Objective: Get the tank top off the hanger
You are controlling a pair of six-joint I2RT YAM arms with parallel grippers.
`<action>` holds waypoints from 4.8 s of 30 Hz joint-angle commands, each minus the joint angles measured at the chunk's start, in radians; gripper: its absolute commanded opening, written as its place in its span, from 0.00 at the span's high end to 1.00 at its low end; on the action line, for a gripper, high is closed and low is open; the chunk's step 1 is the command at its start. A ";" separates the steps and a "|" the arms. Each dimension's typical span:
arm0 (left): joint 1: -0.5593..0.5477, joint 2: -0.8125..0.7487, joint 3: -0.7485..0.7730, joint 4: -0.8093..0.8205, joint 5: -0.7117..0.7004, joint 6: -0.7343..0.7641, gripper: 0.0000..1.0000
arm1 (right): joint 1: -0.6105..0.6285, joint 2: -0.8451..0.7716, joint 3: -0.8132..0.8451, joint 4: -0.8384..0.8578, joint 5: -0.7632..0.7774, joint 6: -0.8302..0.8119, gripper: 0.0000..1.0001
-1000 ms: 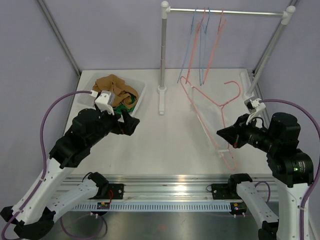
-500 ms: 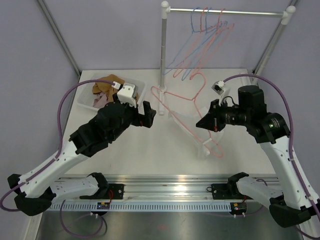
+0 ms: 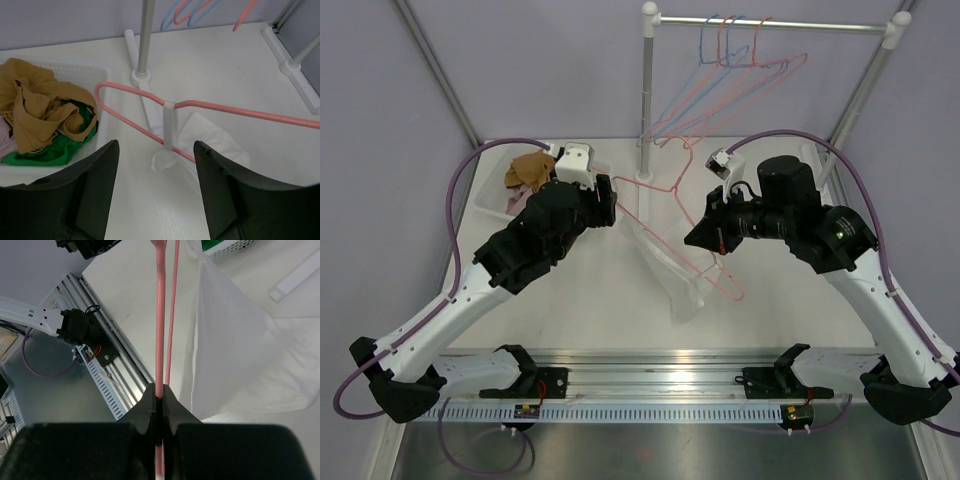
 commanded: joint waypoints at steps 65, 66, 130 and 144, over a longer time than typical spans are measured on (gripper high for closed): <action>0.082 -0.010 -0.051 0.138 0.068 -0.015 1.00 | 0.010 -0.073 -0.094 0.094 0.049 -0.009 1.00; 0.082 -0.015 -0.053 0.135 0.068 -0.015 1.00 | 0.010 -0.073 -0.097 0.094 0.063 -0.006 1.00; 0.008 -0.176 -0.189 -0.311 0.271 -0.121 0.01 | 0.009 -0.092 0.031 0.080 0.538 0.135 1.00; 0.008 -0.414 -0.314 -0.313 0.197 -0.052 0.01 | -0.048 0.514 0.664 -0.083 0.810 0.010 1.00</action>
